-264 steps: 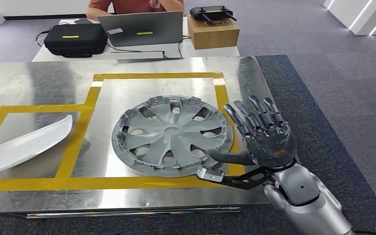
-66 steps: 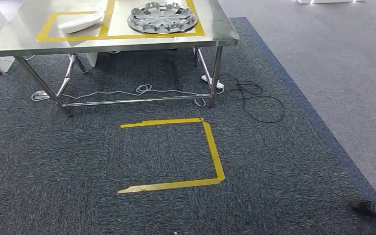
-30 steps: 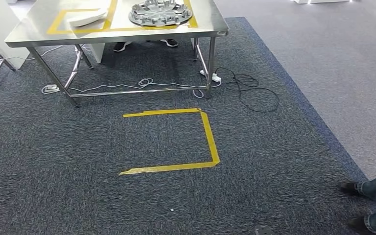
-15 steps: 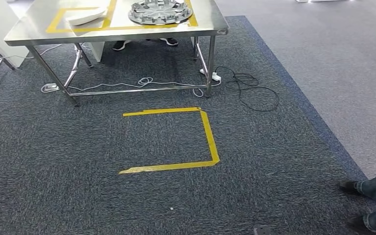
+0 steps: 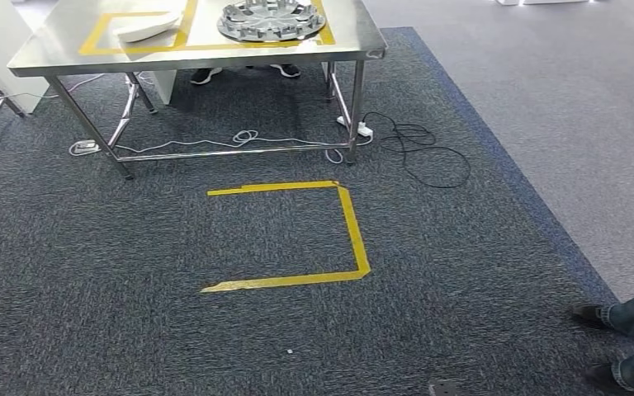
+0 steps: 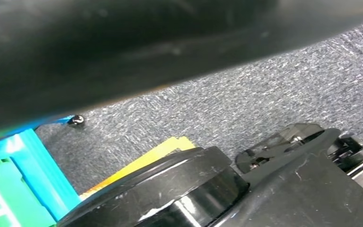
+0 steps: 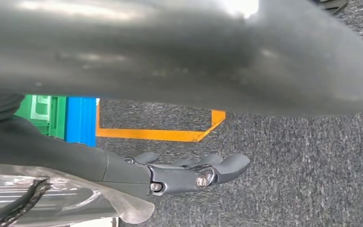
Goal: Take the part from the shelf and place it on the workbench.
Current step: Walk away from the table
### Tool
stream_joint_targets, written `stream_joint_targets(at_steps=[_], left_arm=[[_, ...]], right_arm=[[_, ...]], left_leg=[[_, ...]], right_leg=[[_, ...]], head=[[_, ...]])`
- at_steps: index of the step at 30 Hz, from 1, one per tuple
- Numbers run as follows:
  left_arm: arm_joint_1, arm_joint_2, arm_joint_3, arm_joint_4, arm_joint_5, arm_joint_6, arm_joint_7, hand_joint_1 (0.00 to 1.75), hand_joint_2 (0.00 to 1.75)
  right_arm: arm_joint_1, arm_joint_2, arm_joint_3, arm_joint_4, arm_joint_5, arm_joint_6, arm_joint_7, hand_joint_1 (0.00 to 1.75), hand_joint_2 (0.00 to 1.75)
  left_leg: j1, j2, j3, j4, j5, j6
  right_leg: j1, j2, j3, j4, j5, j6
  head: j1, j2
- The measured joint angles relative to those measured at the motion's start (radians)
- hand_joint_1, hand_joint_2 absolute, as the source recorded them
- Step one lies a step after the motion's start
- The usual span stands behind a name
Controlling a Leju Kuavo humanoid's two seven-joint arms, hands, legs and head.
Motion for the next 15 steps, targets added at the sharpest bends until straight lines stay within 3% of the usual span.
stream_joint_targets(at_steps=[2,3,6,7,8,9,11,12,13,15], left_arm=[[-0.001,0.0,0.0,0.0,-0.002,0.0,0.0,0.0,0.0],[-0.001,0.0,0.0,0.0,-0.003,0.0,0.0,0.0,0.0],[-0.002,-0.001,0.0,0.0,-0.009,0.0,0.001,0.0,0.0],[-0.001,-0.001,0.0,0.0,-0.011,0.0,0.002,0.0,0.0],[-0.001,-0.001,0.0,0.0,-0.011,0.0,0.004,0.0,0.0],[0.0,-0.002,0.0,0.0,-0.012,0.0,0.005,0.0,0.0],[-0.001,-0.001,0.0,-0.001,-0.012,0.0,0.006,0.0,0.0],[-0.001,-0.001,0.001,-0.001,-0.012,0.0,0.006,0.0,0.0],[-0.001,0.0,0.001,-0.002,-0.012,0.0,0.006,0.0,0.0],[-0.001,0.0,0.001,-0.003,-0.013,0.0,0.006,0.0,0.0]], right_arm=[[-0.001,0.001,0.0,0.0,0.0,0.0,0.0,0.0,0.0],[-0.002,0.001,0.0,0.001,-0.001,0.0,0.0,0.0,0.0],[-0.002,0.001,-0.001,0.001,-0.002,0.0,0.002,0.0,0.0],[-0.001,0.001,-0.001,0.001,-0.002,-0.001,0.002,0.0,0.0],[-0.001,0.001,-0.001,0.001,-0.002,-0.001,0.003,0.0,0.0],[0.0,0.001,-0.002,0.001,-0.002,-0.002,0.003,0.0,0.0],[-0.001,0.002,-0.002,0.002,-0.003,-0.002,0.004,0.0,0.0],[-0.002,0.003,-0.002,0.003,-0.003,-0.001,0.004,0.0,0.0],[-0.003,0.004,-0.002,0.004,-0.003,-0.001,0.004,0.0,0.0],[-0.003,0.005,-0.002,0.006,-0.004,-0.002,0.004,0.0,0.0]], left_leg=[[0.005,0.0,0.011,-0.028,0.013,0.014],[0.009,0.001,0.016,-0.042,0.021,0.017],[0.016,0.002,0.011,-0.055,0.032,0.016],[0.019,0.002,0.007,-0.053,0.033,0.013],[0.022,0.002,0.003,-0.049,0.033,0.007],[0.028,0.002,-0.001,-0.044,0.033,0.0],[0.039,0.0,-0.012,-0.022,0.026,-0.021],[0.041,0.0,-0.017,-0.007,0.02,-0.032],[0.043,0.0,-0.021,0.004,0.014,-0.042],[0.044,0.0,-0.022,0.013,0.011,-0.057]], right_leg=[[0.0,0.0,0.0,0.005,-0.009,0.007],[0.001,0.002,-0.011,0.031,-0.03,0.01],[-0.008,0.005,-0.102,0.215,-0.134,0.025],[-0.014,0.005,-0.126,0.263,-0.149,0.031],[-0.02,0.004,-0.132,0.273,-0.142,0.038],[-0.026,0.004,-0.117,0.241,-0.116,0.046],[-0.037,0.002,-0.054,0.112,-0.049,0.062],[-0.039,0.003,-0.031,0.062,-0.027,0.062],[-0.039,0.004,-0.021,0.039,-0.019,0.056],[-0.034,0.005,-0.027,0.045,-0.019,0.03]], head=[[0.0,0.0],[0.001,0.0],[0.003,0.0],[0.003,0.0],[0.003,0.0],[0.003,0.0],[0.004,0.0],[0.006,0.0],[0.005,0.0],[0.002,0.0]])
